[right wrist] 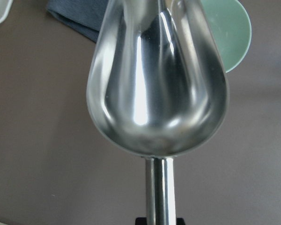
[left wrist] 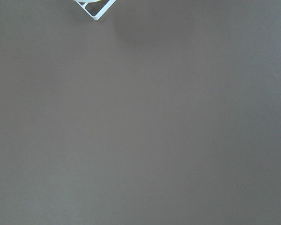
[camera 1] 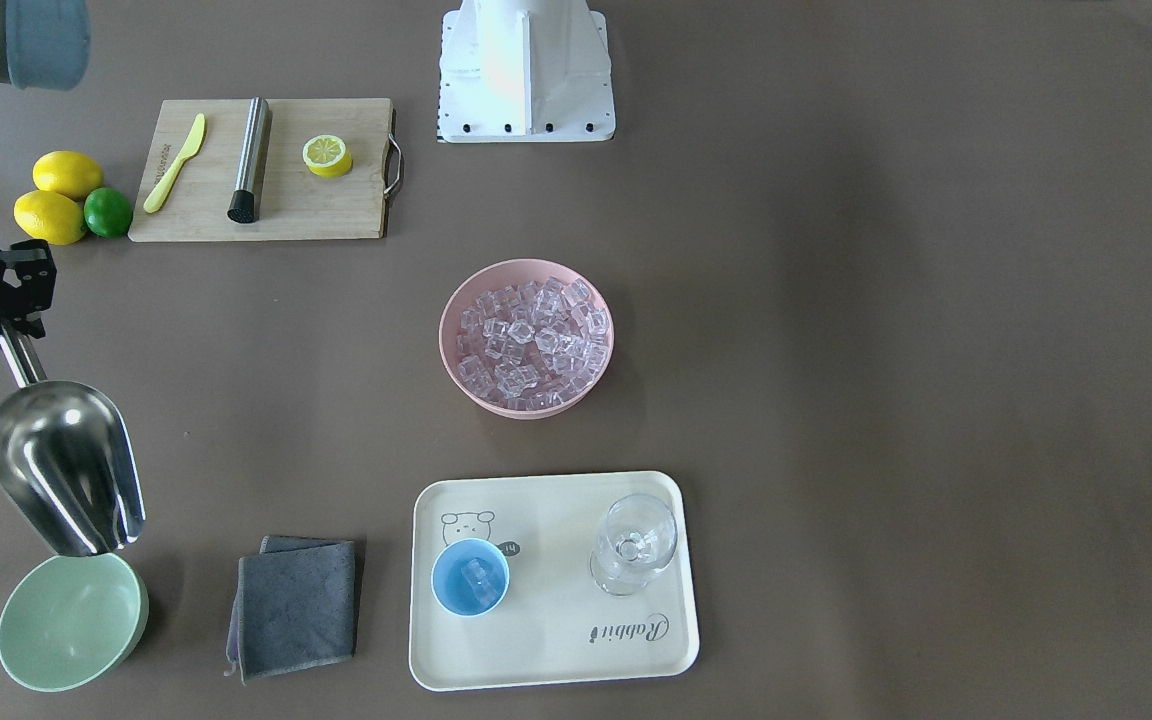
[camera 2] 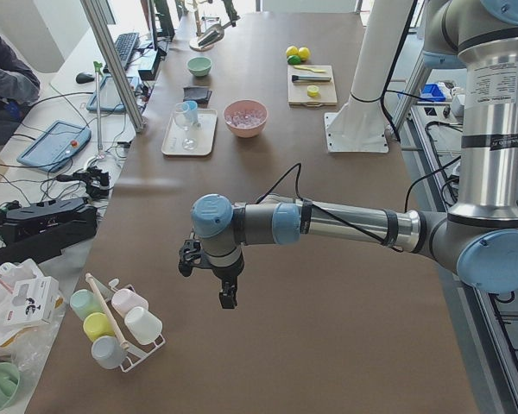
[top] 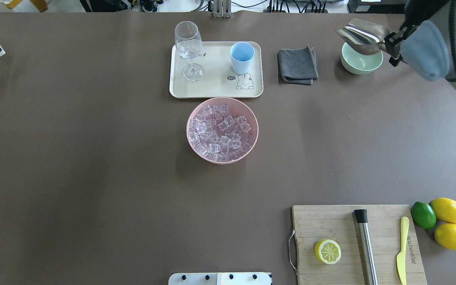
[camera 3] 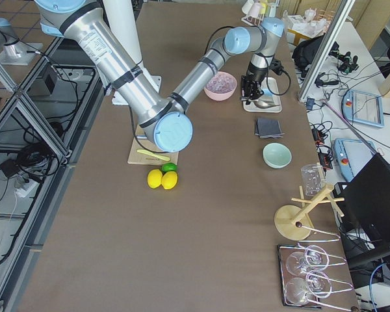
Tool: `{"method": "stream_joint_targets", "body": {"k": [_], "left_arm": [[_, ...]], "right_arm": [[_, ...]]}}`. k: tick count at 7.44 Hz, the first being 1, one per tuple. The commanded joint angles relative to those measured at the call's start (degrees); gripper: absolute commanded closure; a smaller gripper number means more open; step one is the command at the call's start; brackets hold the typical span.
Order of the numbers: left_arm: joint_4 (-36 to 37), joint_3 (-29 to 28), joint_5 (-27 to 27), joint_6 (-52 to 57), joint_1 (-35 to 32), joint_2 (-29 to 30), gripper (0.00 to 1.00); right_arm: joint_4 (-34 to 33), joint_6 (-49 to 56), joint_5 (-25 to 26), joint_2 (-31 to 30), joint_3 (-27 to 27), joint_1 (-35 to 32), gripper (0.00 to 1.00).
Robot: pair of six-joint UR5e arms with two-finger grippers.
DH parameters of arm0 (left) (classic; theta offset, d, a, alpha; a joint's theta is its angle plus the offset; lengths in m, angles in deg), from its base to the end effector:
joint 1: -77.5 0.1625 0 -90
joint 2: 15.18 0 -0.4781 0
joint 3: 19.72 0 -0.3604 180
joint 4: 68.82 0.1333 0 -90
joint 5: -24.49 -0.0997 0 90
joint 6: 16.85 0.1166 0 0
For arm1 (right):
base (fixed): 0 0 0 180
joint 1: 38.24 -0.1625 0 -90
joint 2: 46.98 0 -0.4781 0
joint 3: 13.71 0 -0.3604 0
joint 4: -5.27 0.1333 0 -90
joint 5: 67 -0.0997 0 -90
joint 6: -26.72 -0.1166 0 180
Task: Put ice in cup with scoop
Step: 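Carry the empty scoop back beside the wooden board with the right gripper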
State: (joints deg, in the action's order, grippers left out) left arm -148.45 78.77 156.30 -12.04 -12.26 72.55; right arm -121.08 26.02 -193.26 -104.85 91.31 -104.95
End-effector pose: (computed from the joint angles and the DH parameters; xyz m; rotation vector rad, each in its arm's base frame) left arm -0.0538 -0.4327 0.6951 -0.0401 0.7317 0.0577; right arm -0.1840 -0.5903 0.3768 0.0474 -0.6605 -0.4395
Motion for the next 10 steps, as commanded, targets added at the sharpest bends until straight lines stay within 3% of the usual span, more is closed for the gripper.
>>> {"method": "stream_joint_targets", "body": {"k": [1,3,5,7,10], "left_arm": [[-0.3,-0.5,0.0,0.1,-0.2,-0.3,0.02],[-0.4,-0.8,-0.2,0.1,-0.3,-0.2,0.02],[-0.3,-0.6,0.0,0.2,-0.3,-0.2,0.02],[-0.3,-0.7,0.1,0.2,-0.3,-0.2,0.02],[-0.3,-0.9,0.1,0.2,-0.3,-0.5,0.02]], "right_arm": [[6.1,-0.8,3.3,-14.4,5.3,-1.6,1.0],[15.8,-11.5,2.8,-22.3,4.9,-1.3,1.0],[23.3,-22.4,1.7,-25.6,3.6,1.3,1.0],[26.1,-32.2,-1.2,-26.1,3.9,6.2,1.0],[32.8,-39.1,-1.2,-31.4,4.8,10.9,1.0]]}}
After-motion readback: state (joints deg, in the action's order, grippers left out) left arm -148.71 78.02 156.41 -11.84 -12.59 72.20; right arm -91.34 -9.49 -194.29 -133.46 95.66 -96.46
